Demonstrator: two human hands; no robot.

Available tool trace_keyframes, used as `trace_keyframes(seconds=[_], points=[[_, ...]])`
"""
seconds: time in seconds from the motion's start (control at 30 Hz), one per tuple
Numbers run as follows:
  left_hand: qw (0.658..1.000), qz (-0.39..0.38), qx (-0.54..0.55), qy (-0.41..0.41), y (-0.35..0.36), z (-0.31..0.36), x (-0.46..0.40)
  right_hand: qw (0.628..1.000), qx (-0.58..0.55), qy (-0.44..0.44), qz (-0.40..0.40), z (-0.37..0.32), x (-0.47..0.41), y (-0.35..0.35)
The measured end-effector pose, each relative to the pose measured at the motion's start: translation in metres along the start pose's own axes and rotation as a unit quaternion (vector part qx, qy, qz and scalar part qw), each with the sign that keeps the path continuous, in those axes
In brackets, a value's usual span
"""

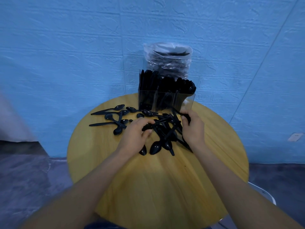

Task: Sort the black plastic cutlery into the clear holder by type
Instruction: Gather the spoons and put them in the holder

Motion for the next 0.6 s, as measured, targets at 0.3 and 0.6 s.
trace_keyframes(seconds=[0.3,0.6], points=[[0.994,-0.025,0.110,-0.007,-0.024,0.011,-0.014,0.969,0.104,-0.207,-0.081,-0.043,-0.003,0.016],[0.972,-0.010,0.227,-0.064,-0.032,-0.001,-0.023,0.960,0.071,-0.192,-0.189,-0.052,-0.004,0.024]])
Point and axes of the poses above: each hand's wrist, its own x-axis away from the middle knuckle, its own y-axis out of the palm, z = x × y, the point moved 3 cm from there along -x, towards the middle knuckle, and after that the axes turned 1 degree about y, right-handed, at the moved point
